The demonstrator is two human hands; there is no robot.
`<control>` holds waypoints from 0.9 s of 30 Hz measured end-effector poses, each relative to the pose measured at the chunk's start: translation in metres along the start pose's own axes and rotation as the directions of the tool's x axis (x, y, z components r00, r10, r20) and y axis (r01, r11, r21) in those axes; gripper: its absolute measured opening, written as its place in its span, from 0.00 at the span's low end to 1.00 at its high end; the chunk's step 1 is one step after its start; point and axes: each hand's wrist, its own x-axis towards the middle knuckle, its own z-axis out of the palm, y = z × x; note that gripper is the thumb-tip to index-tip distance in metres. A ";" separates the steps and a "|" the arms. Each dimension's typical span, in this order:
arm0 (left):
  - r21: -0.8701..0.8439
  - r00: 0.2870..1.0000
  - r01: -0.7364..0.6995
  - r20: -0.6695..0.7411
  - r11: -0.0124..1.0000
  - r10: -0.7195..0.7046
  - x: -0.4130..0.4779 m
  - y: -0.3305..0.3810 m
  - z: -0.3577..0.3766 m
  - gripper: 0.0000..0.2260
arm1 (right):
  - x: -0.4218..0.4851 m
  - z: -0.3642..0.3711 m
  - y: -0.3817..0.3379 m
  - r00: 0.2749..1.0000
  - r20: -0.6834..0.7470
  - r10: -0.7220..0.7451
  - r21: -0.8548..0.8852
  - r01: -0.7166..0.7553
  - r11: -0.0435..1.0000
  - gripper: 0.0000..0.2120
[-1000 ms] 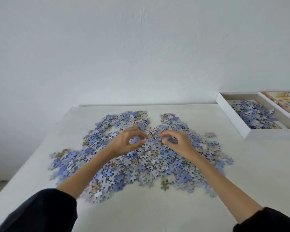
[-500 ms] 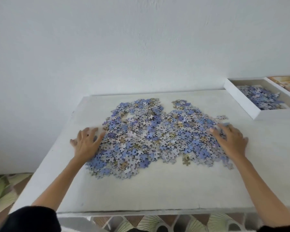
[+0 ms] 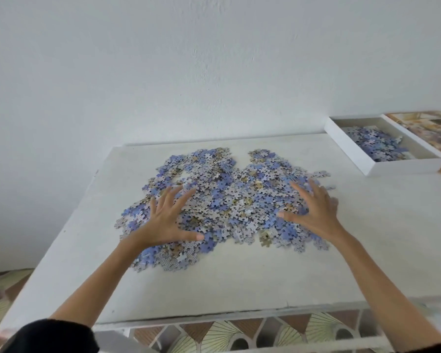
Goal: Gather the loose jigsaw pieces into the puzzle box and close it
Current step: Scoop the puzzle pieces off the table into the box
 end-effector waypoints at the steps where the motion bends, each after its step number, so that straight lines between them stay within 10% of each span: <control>1: 0.035 0.997 -0.040 0.068 0.999 0.037 -0.004 0.005 0.005 0.52 | -0.004 0.001 -0.004 0.997 0.068 -0.037 -0.020 0.039 0.999 0.61; 5: 0.121 0.984 -0.095 0.160 0.988 0.075 -0.001 0.017 0.019 0.55 | -0.013 0.021 -0.022 0.955 0.253 -0.154 -0.051 0.172 0.984 0.60; 18: 0.154 0.988 -0.110 -0.090 0.982 0.125 0.029 0.035 0.029 0.43 | 0.006 0.042 -0.059 0.928 0.119 -0.352 -0.259 0.372 0.891 0.51; 27: -0.107 0.949 -0.260 -0.210 0.960 0.233 0.036 0.036 0.027 0.19 | 0.016 0.043 -0.069 0.876 -0.059 -0.480 0.083 0.483 0.872 0.26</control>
